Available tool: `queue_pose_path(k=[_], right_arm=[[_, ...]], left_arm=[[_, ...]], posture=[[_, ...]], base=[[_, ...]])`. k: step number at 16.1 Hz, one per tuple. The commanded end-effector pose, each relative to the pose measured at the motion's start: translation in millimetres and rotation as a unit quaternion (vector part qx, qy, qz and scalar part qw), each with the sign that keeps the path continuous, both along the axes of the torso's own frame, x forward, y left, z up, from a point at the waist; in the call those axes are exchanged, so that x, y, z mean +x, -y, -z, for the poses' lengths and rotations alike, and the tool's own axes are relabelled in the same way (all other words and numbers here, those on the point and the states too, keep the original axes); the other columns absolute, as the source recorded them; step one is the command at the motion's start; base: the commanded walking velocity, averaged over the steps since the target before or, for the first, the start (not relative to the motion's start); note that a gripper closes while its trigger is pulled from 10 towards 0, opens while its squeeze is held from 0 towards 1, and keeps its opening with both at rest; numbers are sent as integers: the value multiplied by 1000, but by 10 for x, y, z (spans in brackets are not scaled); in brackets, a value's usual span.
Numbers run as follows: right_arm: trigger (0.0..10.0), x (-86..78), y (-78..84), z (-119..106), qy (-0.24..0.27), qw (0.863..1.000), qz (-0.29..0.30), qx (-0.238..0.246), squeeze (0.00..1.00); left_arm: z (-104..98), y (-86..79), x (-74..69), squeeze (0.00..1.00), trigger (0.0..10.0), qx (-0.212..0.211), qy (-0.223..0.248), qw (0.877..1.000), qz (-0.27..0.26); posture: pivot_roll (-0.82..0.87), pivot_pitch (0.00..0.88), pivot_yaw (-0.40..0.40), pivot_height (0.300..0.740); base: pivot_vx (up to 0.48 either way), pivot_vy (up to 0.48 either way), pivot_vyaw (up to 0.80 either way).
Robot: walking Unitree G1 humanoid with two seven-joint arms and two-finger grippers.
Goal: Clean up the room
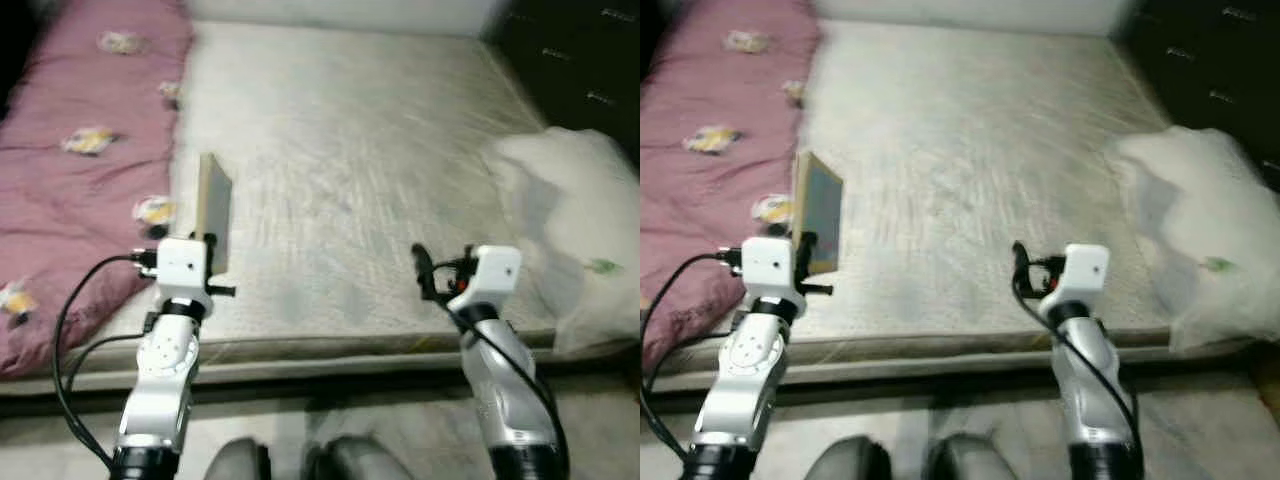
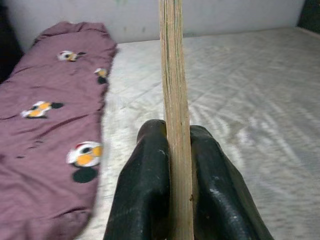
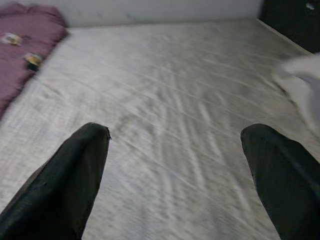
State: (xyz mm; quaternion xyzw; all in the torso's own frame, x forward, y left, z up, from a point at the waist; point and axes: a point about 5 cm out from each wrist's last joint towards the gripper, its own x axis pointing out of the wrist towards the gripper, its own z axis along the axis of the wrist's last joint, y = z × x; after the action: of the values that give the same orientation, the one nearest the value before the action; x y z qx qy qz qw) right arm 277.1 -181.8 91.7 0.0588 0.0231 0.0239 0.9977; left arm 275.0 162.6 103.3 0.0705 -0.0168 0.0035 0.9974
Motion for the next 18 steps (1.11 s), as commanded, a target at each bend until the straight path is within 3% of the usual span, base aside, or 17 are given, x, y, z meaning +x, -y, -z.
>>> queue_pose_path(k=[1,6,13,18], right_arm=[[10000,10,12,-37,6,1000,1,-4,0],[10000,8,11,-24,4,1000,-1,-8,0],[10000,8,5,-34,8,1000,-11,-21,0],[10000,14,12,-36,9,1000,-11,-23,0]], left_arm=[[-99,8,9,0,10000,0,25,1000,1],[-102,14,13,0,10000,-2,26,1000,1],[-128,40,12,0,10000,-38,35,998,26],[-134,59,6,0,10000,-47,37,998,36]], posture=[[-9,127,-34,740],[-8,128,-35,740],[-13,127,-39,740],[-15,128,-40,740]], base=[[0,-368,0],[0,-360,0],[0,0,0],[307,0,0]])
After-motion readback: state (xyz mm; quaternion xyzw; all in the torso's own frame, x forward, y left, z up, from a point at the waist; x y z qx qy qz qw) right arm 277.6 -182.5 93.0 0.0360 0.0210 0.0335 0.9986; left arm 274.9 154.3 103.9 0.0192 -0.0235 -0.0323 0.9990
